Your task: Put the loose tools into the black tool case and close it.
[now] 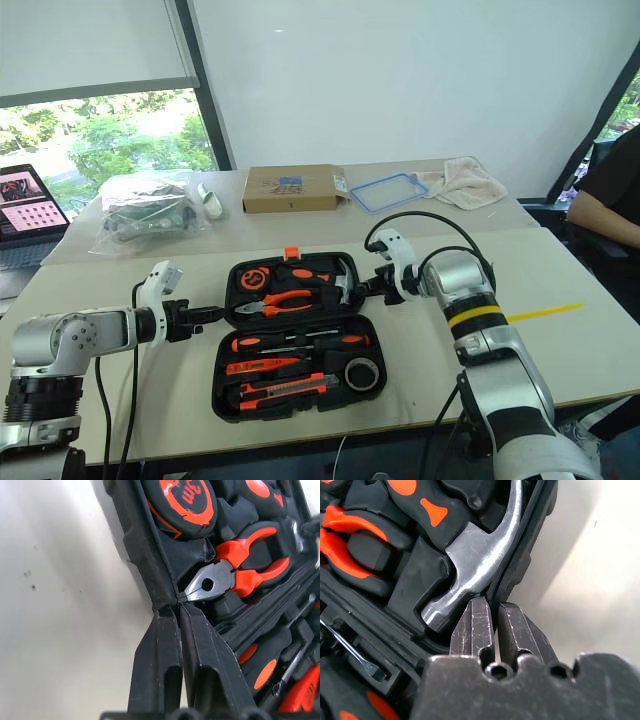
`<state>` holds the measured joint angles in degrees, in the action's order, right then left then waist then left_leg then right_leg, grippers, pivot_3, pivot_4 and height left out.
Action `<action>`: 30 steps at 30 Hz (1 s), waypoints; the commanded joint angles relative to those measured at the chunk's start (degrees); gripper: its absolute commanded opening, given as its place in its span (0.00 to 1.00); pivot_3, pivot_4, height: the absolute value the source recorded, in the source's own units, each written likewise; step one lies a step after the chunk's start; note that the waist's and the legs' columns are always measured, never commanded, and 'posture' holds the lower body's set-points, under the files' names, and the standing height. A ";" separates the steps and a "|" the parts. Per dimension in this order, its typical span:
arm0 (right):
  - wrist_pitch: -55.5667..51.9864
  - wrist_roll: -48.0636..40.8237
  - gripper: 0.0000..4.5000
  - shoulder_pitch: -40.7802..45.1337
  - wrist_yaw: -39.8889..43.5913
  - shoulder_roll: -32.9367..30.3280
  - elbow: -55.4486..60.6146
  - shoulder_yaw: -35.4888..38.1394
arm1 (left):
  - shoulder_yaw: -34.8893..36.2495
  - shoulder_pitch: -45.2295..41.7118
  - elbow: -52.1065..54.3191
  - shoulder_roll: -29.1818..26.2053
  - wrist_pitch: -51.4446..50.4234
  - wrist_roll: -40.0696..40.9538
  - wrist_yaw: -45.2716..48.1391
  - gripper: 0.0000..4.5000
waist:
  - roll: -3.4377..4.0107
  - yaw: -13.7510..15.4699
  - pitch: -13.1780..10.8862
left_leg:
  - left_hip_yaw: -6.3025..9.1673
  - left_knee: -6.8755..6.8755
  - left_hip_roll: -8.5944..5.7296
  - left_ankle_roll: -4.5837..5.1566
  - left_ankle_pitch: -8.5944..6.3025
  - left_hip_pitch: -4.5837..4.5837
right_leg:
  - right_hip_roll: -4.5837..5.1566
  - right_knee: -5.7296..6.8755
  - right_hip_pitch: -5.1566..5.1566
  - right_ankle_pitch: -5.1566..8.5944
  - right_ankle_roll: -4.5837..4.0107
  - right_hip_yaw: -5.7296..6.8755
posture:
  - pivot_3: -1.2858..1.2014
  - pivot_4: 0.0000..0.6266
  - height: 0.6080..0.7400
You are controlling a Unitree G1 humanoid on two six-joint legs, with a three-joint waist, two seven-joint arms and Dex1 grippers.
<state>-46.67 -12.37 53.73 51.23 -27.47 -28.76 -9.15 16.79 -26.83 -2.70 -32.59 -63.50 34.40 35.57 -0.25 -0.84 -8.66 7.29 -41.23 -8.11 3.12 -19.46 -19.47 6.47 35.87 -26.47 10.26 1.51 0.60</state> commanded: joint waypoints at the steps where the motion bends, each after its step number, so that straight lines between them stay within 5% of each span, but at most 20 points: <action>1: 18.53 -2.06 0.01 -1.93 3.34 -0.54 8.96 5.35 | 2.74 1.41 3.46 1.13 21.21 -1.58 6.82 0.00 | 0.00 -0.14 0.00 | 0.00 -0.03 0.00 -0.01 0.00 -0.25 | 0.03 0.02 -0.24 0.00 0.00 0.01 | 0.52 0.24 1.00; 4: 32.52 -1.26 0.01 -6.94 4.98 -1.80 12.66 7.06 | 2.14 4.84 5.06 0.98 33.52 -3.70 11.75 0.00 | 0.00 -0.44 -0.01 | -0.04 -0.22 0.01 -0.05 -0.01 -0.86 | 0.07 0.11 -0.86 -0.02 -0.03 0.07 | 0.52 0.24 1.00; 14: 76.54 11.36 0.01 -25.35 3.66 -9.74 11.46 5.52 | -2.79 20.86 -0.22 -4.13 77.63 -20.36 23.05 0.00 | 0.02 -0.67 -0.02 | -0.12 -0.06 -0.05 -0.08 -0.05 -0.79 | -0.01 -0.10 -0.86 -0.04 -0.06 0.20 | 0.52 0.24 1.00; 20: 95.38 23.07 0.01 -27.60 -4.15 -13.72 2.24 1.92 | -6.83 24.05 -9.48 -6.21 96.78 -27.33 22.89 0.00 | 0.08 0.19 0.03 | -0.48 0.38 0.05 -0.05 -0.07 0.44 | -0.15 -0.34 0.07 -0.04 -0.09 -0.16 | 0.52 0.24 1.00; 23: 97.57 22.34 0.24 -28.58 -3.50 -14.79 -1.00 0.09 | -8.59 24.73 -11.87 -7.46 101.45 -27.99 23.48 0.00 | 0.04 0.25 0.12 | -0.54 0.56 0.15 0.06 -0.13 0.80 | -0.31 -0.58 0.39 -0.03 -0.08 -0.24 | 0.52 0.24 1.00; 30: 97.91 17.74 0.78 -31.22 -2.42 -18.79 -0.72 0.75 | -6.65 25.78 -13.62 -10.56 95.81 -20.10 25.14 0.54 | 0.07 -0.03 0.12 | -1.02 0.97 0.37 0.12 -0.16 0.85 | -0.56 -0.76 0.15 -0.04 -0.08 -0.63 | 0.52 0.24 1.00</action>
<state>51.84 7.57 23.52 47.66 -45.04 -30.63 -9.42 7.79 -0.91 -16.00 -41.70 35.02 11.39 61.30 -0.18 -0.87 -8.54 6.26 -40.27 -7.74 3.25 -19.62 -18.59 5.88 35.08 -26.29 10.22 1.43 -0.05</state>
